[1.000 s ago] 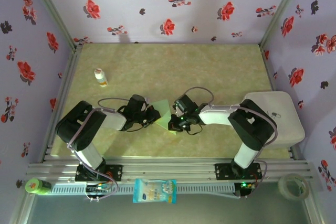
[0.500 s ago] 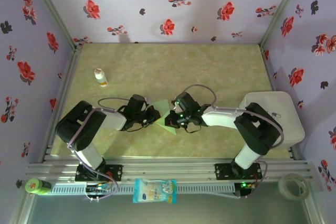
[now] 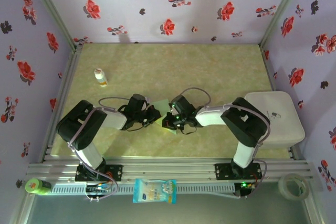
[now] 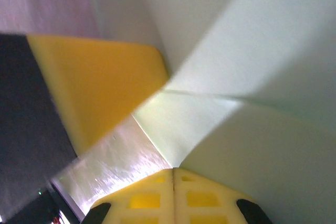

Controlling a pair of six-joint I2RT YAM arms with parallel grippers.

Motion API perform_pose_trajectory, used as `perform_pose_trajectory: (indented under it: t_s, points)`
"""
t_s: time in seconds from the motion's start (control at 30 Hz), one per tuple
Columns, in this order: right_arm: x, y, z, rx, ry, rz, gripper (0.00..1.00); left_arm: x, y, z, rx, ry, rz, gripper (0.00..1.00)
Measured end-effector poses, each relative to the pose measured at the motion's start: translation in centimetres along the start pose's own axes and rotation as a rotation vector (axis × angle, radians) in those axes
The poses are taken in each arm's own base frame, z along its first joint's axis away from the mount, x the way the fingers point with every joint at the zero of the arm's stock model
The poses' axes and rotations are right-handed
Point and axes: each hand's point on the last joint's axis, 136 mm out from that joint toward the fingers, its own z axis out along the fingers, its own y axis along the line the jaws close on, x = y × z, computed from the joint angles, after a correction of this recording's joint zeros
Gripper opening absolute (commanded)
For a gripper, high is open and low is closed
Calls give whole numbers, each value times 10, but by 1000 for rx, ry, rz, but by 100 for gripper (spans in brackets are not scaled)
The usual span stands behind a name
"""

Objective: Fold a paper plane with a square sheet of paper (pick it up from the middle)
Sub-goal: Third fold the triangle at the center of the table.

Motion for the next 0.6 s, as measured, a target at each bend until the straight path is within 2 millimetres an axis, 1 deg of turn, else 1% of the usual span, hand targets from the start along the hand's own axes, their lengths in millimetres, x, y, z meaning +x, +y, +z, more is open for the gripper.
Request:
perform_pose_trajectory:
  t_s: [0.13, 0.2, 0.27, 0.33, 0.43, 0.47, 0.53, 0.57, 0.6]
  points:
    - [17, -14, -17, 26, 3, -12, 6, -1, -2, 2, 4, 6, 6, 0]
    - [26, -21, -33, 26, -14, -23, 9, -1, -4, 3, 8, 11, 19, 0]
    - [29, -26, -50, 23, -43, -33, 12, -2, -6, 5, 11, 15, 35, 0]
    - [24, -27, -68, 20, -94, -38, 16, -2, -8, 7, 11, 24, 56, 0]
    - [3, -25, -94, 18, -206, -44, 28, -3, -11, 10, 0, 45, 97, 0]
    - [-4, -26, -101, 25, -242, -47, 30, -3, -13, 12, -6, 54, 115, 0]
    - [-14, -33, -108, 49, -288, -32, 33, -2, -16, 15, -24, 74, 153, 0]
    - [-18, -37, -110, 64, -303, -20, 35, -2, -19, 17, -34, 85, 174, 2]
    - [-20, -42, -110, 78, -309, -6, 35, -2, -22, 18, -42, 96, 199, 6]
